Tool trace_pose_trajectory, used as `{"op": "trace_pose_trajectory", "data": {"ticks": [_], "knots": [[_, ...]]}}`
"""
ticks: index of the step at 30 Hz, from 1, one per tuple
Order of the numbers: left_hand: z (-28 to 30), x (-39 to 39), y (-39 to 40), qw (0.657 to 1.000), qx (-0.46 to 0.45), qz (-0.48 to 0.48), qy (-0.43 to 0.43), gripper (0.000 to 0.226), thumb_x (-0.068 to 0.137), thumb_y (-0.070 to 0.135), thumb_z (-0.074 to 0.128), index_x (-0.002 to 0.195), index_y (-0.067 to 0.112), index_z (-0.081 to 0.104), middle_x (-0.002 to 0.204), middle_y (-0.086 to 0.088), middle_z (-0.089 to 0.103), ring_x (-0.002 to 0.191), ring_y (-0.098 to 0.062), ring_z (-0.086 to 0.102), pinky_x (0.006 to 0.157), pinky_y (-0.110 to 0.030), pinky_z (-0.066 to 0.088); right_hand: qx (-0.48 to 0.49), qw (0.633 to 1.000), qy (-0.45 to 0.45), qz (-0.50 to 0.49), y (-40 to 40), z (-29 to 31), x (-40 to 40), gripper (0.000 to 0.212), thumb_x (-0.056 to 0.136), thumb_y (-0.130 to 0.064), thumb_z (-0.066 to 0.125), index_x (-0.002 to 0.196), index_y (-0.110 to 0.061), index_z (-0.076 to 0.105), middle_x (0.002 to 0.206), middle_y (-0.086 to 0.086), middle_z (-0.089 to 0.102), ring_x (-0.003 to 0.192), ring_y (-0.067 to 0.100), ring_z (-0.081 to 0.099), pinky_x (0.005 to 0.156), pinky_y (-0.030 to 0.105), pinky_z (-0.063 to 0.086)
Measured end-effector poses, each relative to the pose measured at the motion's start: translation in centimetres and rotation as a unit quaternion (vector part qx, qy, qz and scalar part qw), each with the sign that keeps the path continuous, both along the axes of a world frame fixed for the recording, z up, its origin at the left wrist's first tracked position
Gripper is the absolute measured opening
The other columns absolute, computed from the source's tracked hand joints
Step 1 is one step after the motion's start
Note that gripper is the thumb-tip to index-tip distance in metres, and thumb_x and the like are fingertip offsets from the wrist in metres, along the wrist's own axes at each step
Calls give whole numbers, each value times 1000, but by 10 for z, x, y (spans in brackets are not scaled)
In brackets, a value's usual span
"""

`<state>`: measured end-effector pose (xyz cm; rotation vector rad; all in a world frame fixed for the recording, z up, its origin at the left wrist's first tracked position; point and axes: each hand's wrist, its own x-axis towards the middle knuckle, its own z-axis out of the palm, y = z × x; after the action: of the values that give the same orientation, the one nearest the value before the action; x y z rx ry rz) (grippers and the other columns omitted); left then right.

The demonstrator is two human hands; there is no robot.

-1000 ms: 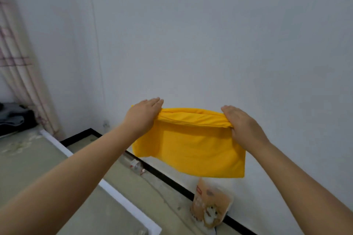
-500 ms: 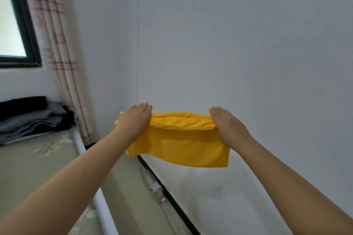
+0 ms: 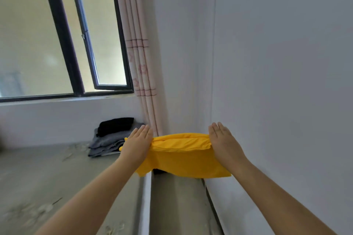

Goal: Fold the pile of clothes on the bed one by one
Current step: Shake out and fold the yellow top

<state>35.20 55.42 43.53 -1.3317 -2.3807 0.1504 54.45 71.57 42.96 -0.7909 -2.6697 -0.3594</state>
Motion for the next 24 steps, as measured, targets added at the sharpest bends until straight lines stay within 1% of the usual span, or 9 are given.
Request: {"op": "trace_pose_trajectory", "data": {"ticks": [4, 6, 9, 13, 18, 21, 24], "knots": [[-6, -54, 17, 998, 2, 69, 6, 53, 99, 9, 23, 145, 7, -3, 155, -10, -2, 143, -22, -2, 114, -31, -2, -20, 998, -12, 57, 39, -13, -78, 51, 99, -5, 25, 145, 0, 2, 154, 17, 6, 142, 30, 5, 115, 35, 7], [-14, -90, 26, 995, -9, 101, 6, 53, 99, 9, 23, 145, 6, -3, 155, -10, -2, 143, -22, -2, 114, -32, -1, -28, 996, -24, 86, 56, -24, -122, 52, 100, -7, 25, 145, -1, 1, 154, 17, 5, 142, 29, 5, 115, 34, 6], [-24, -156, 43, 992, -21, 128, 5, 53, 100, 9, 24, 145, 6, -3, 155, -11, -2, 143, -22, -1, 115, -32, 0, -34, 991, -31, 129, 85, -30, -197, 54, 100, -13, 28, 145, -4, 0, 155, 14, 4, 143, 27, 4, 115, 32, 7], [-23, -254, 65, 989, -22, 148, 6, 53, 99, 7, 23, 145, 6, -2, 155, -12, -1, 143, -22, 1, 115, -31, 1, -39, 984, -25, 171, 119, -22, -309, 54, 100, -15, 29, 146, -6, 3, 155, 13, 7, 143, 25, 6, 115, 31, 9], [-17, -363, 87, 981, 2, 193, 9, 52, 99, 8, 24, 146, 7, 1, 155, -12, 3, 143, -21, 5, 115, -30, 3, -30, 978, -12, 208, 154, -18, -438, 52, 97, -2, 23, 145, -1, 4, 154, 16, 8, 142, 27, 6, 115, 32, 7], [-24, -420, 98, 976, -3, 217, 3, 52, 99, 7, 23, 145, 6, -1, 155, -12, 2, 143, -21, 5, 114, -30, 2, -36, 972, -12, 233, 170, -28, -506, 52, 95, 1, 22, 145, -1, 4, 154, 17, 7, 142, 27, 5, 115, 32, 5], [-42, -478, 110, 972, -16, 235, -6, 52, 99, 6, 22, 145, 5, -1, 155, -12, 1, 143, -21, 4, 114, -30, 1, -55, 963, -17, 262, 188, -44, -573, 54, 95, 2, 23, 145, -2, 4, 154, 15, 7, 143, 26, 5, 115, 31, 4]]}}
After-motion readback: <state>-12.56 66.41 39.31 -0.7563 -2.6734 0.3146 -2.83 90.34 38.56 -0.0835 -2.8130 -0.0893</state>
